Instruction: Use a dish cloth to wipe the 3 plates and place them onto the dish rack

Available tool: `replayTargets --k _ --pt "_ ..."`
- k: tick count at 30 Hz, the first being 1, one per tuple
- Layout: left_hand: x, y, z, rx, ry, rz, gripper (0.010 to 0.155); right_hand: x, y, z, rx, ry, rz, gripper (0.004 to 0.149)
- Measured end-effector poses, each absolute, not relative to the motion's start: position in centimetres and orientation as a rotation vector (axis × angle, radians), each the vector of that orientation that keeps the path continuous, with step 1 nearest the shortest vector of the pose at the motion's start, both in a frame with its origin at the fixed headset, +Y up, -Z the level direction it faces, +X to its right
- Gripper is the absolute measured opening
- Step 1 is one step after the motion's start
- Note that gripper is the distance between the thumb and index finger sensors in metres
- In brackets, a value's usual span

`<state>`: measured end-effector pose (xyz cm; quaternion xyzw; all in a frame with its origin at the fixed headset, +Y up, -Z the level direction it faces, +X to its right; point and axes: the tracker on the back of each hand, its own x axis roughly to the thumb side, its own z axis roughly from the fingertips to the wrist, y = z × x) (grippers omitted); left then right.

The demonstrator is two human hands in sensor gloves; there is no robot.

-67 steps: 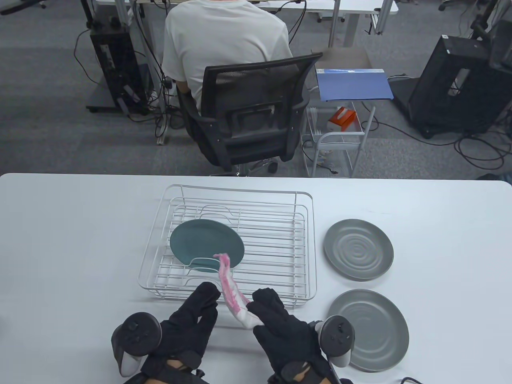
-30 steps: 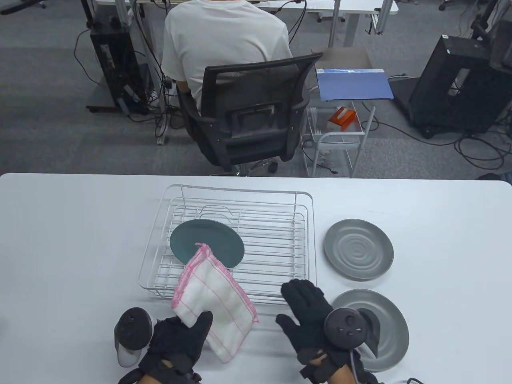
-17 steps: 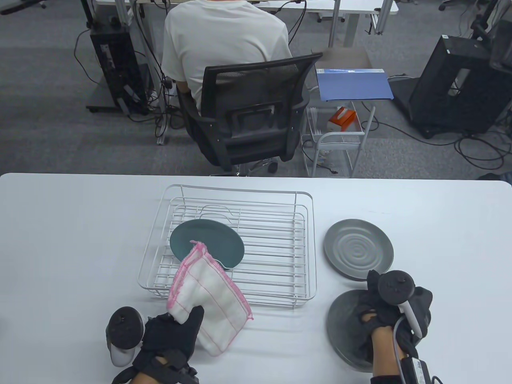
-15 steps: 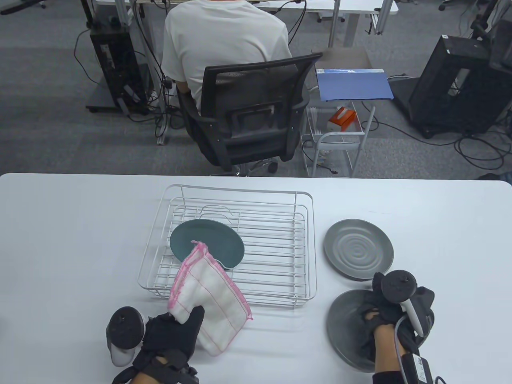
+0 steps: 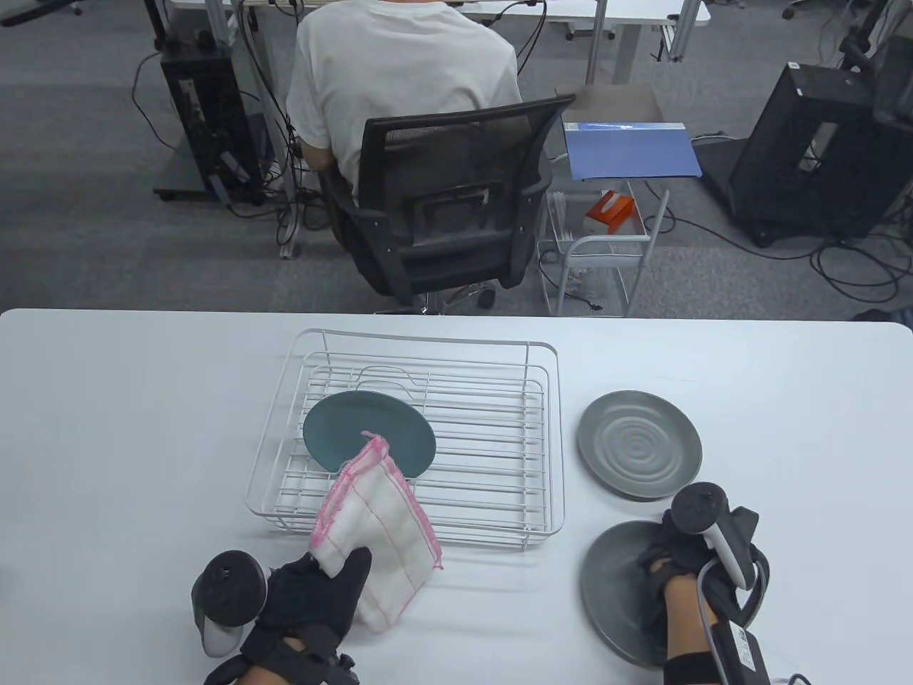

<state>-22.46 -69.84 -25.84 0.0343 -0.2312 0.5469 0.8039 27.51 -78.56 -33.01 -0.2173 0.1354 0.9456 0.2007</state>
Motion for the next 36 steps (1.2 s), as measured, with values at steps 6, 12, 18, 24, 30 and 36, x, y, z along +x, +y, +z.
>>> replayTargets --k 6,12,18,24,30,36 --pt "-22.8 -69.8 -25.9 0.102 -0.466 1.177 0.054 27.6 -78.6 -33.2 -0.619 0.371 2.661 0.054" --pt "-22.9 -69.6 -25.8 0.114 -0.464 1.173 0.051 27.8 -78.3 -32.9 -0.619 0.324 2.588 0.047" --pt "-23.2 -69.4 -25.7 0.148 -0.453 1.168 0.050 27.5 -76.1 -31.6 -0.420 0.250 2.374 0.045" --pt "-23.3 -68.9 -25.3 0.199 -0.445 1.145 0.050 27.0 -73.3 -29.5 -0.298 0.218 2.337 0.045" --pt "-23.1 -67.8 -24.4 0.307 -0.456 1.038 0.050 23.9 -71.3 -28.7 -0.121 0.184 2.024 0.044" --pt "-22.5 -66.5 -23.1 0.446 -0.468 0.865 0.050 17.8 -71.0 -28.3 0.025 0.260 1.800 0.044"
